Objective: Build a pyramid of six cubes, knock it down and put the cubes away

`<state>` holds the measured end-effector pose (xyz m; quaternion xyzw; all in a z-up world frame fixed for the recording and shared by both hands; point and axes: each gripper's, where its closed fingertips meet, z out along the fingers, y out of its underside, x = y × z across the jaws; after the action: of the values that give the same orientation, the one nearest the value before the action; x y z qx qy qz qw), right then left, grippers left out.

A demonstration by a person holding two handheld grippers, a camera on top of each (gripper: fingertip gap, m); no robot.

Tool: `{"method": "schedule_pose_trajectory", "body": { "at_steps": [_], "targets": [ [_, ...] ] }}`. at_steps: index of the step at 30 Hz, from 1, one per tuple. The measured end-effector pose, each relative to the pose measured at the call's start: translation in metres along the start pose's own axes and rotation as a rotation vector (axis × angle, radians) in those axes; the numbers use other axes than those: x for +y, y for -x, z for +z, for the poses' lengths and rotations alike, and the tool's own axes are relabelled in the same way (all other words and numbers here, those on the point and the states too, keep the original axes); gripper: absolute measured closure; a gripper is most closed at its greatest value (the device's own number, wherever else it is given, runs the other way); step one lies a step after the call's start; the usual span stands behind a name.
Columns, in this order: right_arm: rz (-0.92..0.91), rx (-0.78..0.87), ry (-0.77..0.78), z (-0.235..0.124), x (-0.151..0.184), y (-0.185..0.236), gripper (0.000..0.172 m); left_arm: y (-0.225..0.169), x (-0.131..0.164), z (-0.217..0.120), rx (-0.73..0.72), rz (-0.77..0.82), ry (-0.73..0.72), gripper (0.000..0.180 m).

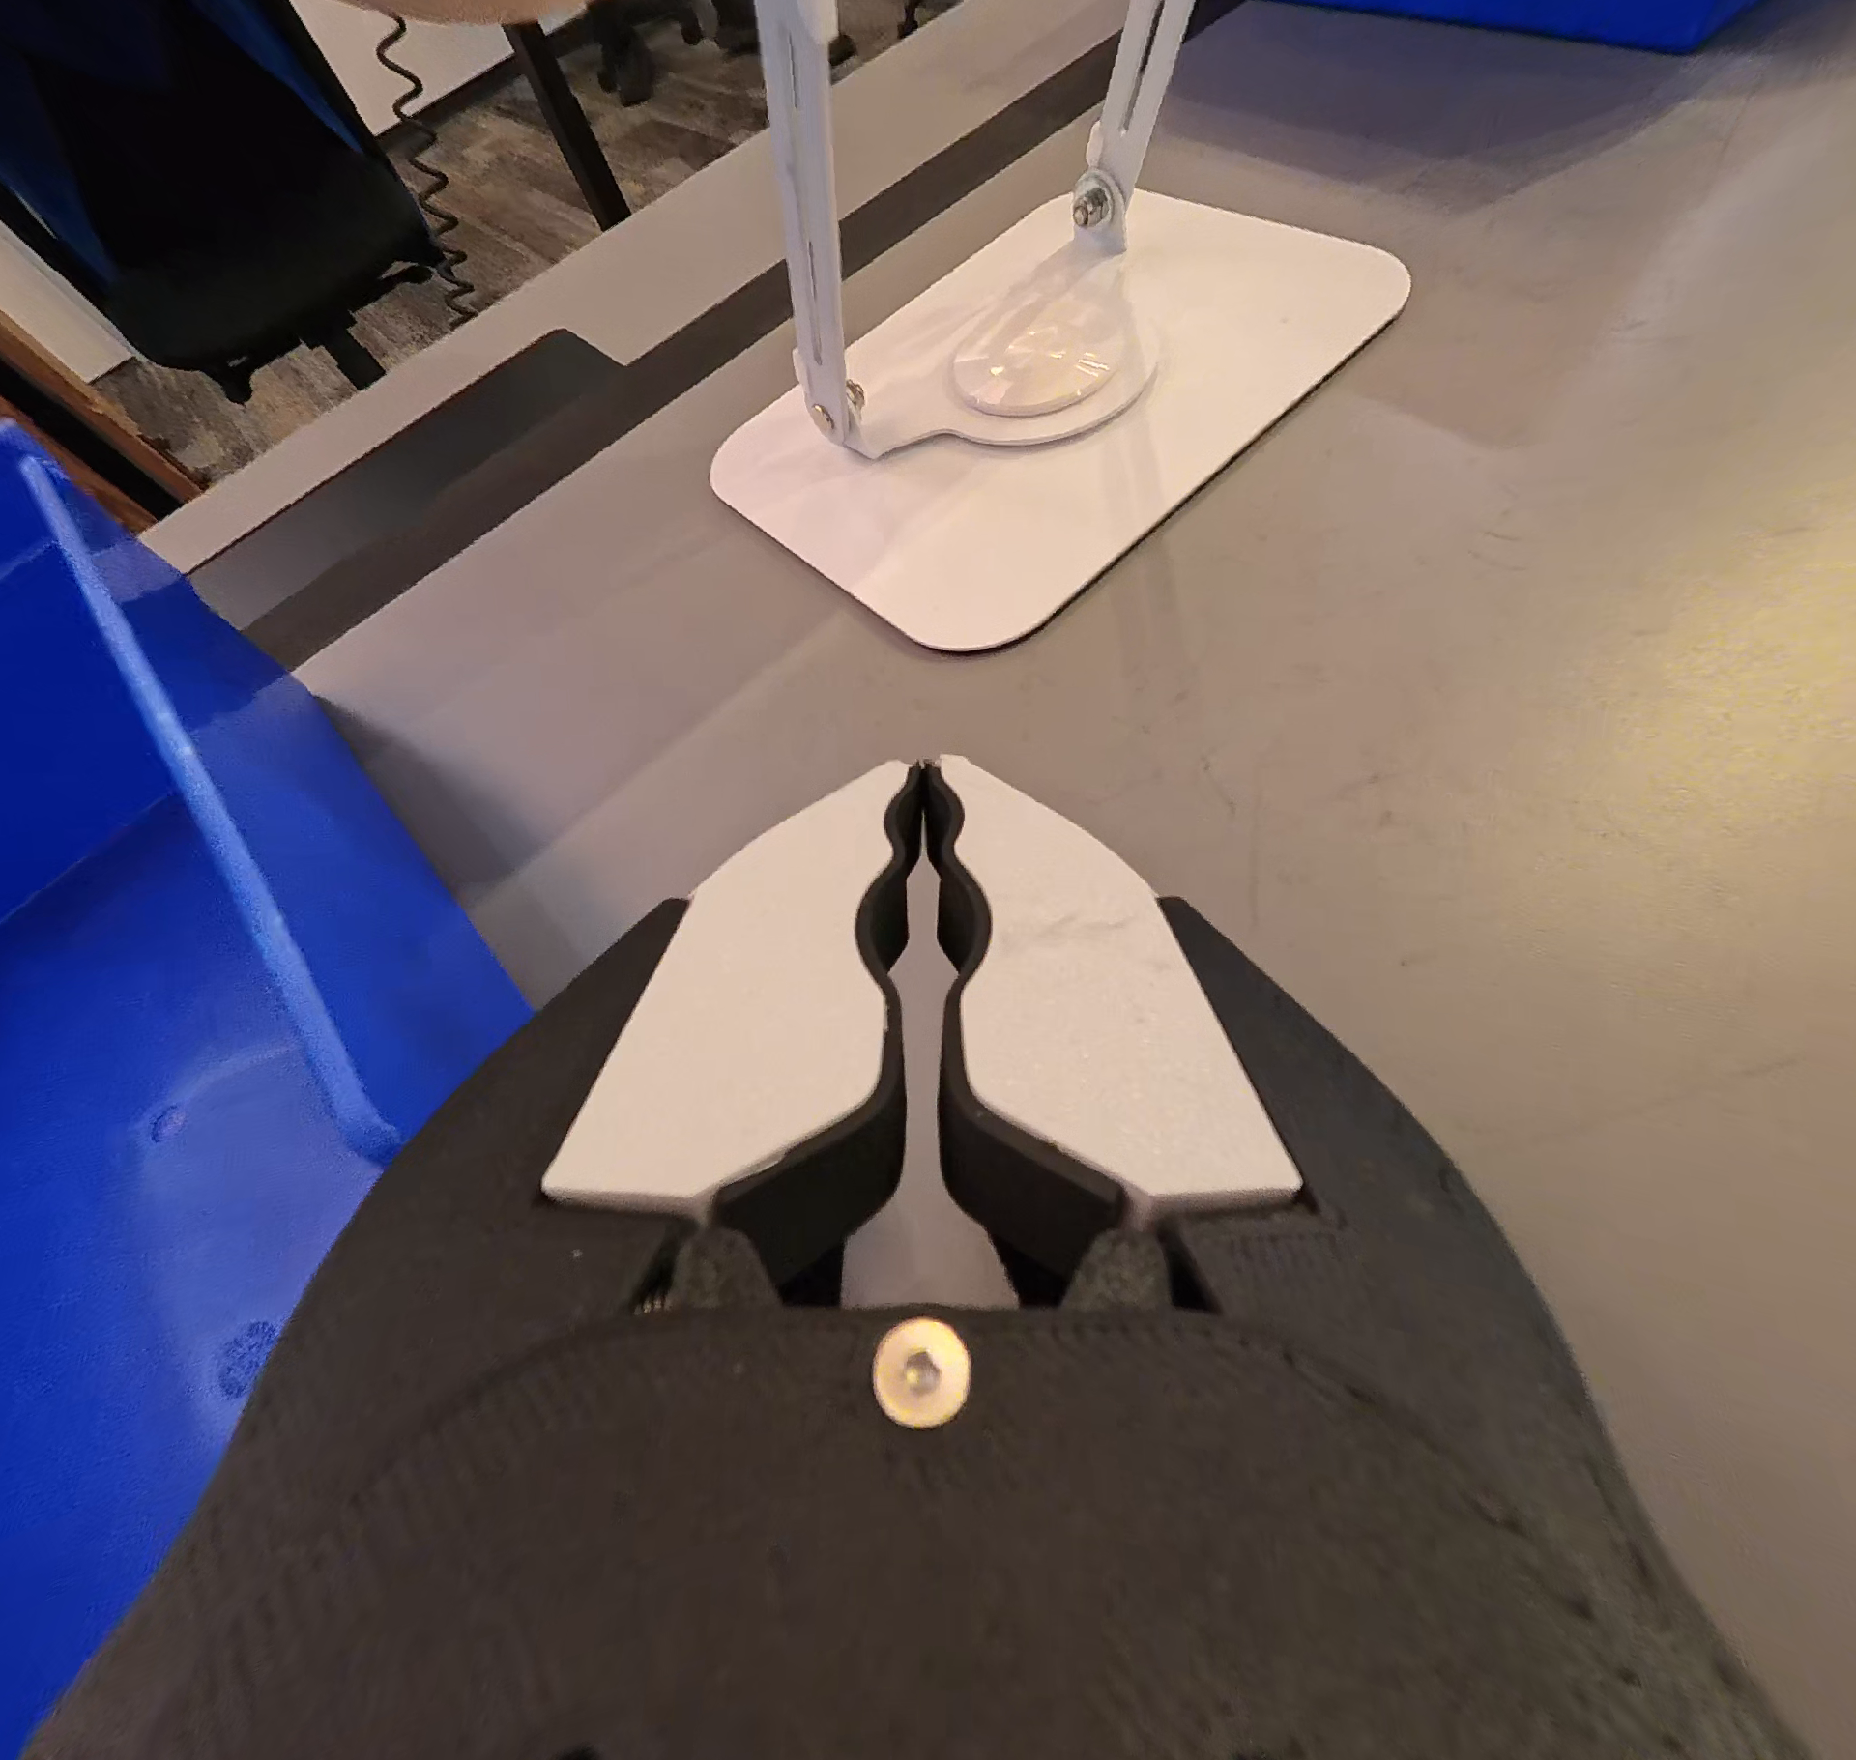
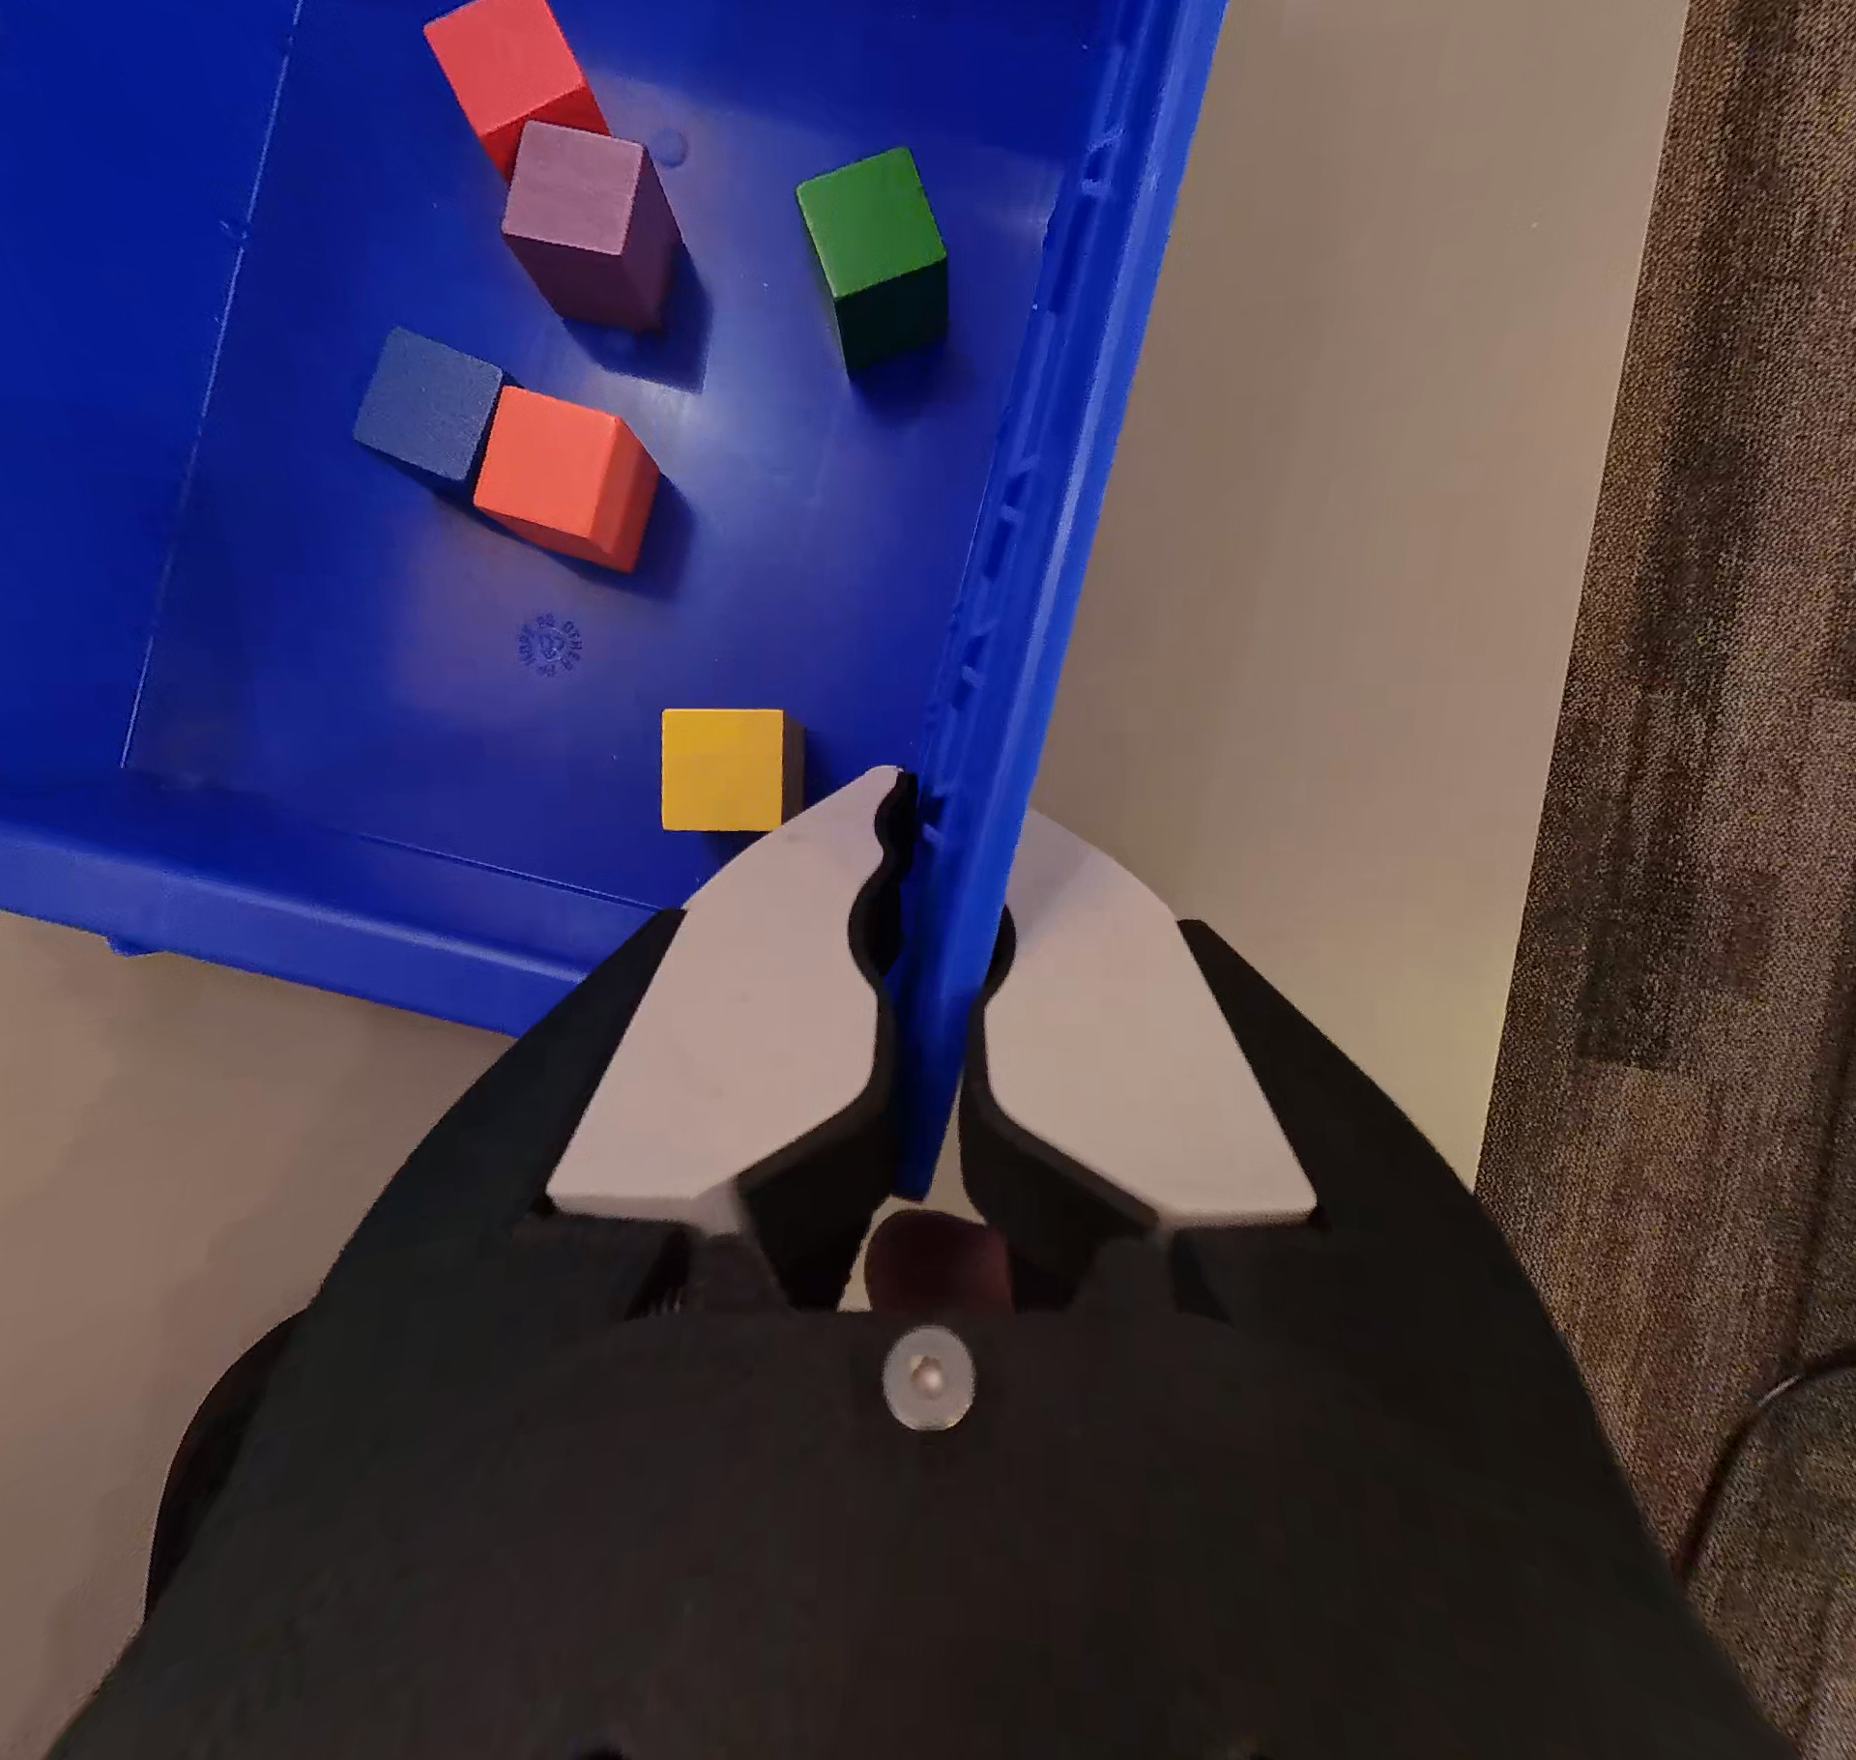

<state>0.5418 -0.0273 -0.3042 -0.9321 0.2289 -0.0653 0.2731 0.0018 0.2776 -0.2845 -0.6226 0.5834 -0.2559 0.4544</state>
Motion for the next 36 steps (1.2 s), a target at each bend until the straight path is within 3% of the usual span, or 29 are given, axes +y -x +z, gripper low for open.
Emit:
{"method": "schedule_pose_trajectory", "body": {
  "at_steps": [1, 5, 9, 13, 17, 20, 26, 29, 31, 34, 36],
  "targets": [
    [0.0, -0.001, 0.0, 0.0, 0.0, 0.0, 0.164, 0.002, -0.002, -0.002, -0.009, -0.004, -0.012, 0.18],
    [-0.01, -0.003, 0.007, 0.0, 0.0, 0.0, 0.164, 0.016, -0.026, -0.027, -0.074, 0.017, -0.111, 0.172],
    [-0.02, -0.003, 0.009, 0.0, 0.0, 0.0, 0.164, 0.052, -0.04, -0.067, -0.259, 0.139, -0.09, 0.154],
    [-0.023, -0.011, 0.011, 0.0, 0.001, 0.0, 0.164, 0.106, -0.039, -0.115, -0.413, 0.025, -0.143, 0.131],
    [-0.027, -0.012, 0.013, 0.0, 0.001, -0.001, 0.164, 0.164, -0.008, -0.149, -0.53, -0.16, -0.12, 0.095],
    [-0.027, -0.015, 0.013, 0.0, 0.001, -0.001, 0.164, 0.196, 0.027, -0.164, -0.607, -0.25, -0.062, 0.082],
    [-0.028, -0.022, 0.014, 0.0, 0.001, -0.001, 0.164, 0.217, 0.095, -0.151, -0.554, -0.54, 0.033, 0.049],
    [-0.028, -0.025, 0.016, 0.0, 0.001, -0.001, 0.164, 0.216, 0.113, -0.136, -0.508, -0.591, 0.057, 0.058],
    [-0.029, -0.025, 0.017, 0.0, 0.001, -0.001, 0.164, 0.207, 0.117, -0.124, -0.417, -0.625, 0.067, 0.074],
    [-0.03, -0.028, 0.019, 0.0, 0.001, -0.001, 0.163, 0.207, 0.12, -0.119, -0.402, -0.643, 0.043, 0.108],
    [-0.032, -0.028, 0.021, 0.0, 0.001, -0.001, 0.164, 0.207, 0.124, -0.116, -0.373, -0.682, 0.045, 0.115]
  ]
}}
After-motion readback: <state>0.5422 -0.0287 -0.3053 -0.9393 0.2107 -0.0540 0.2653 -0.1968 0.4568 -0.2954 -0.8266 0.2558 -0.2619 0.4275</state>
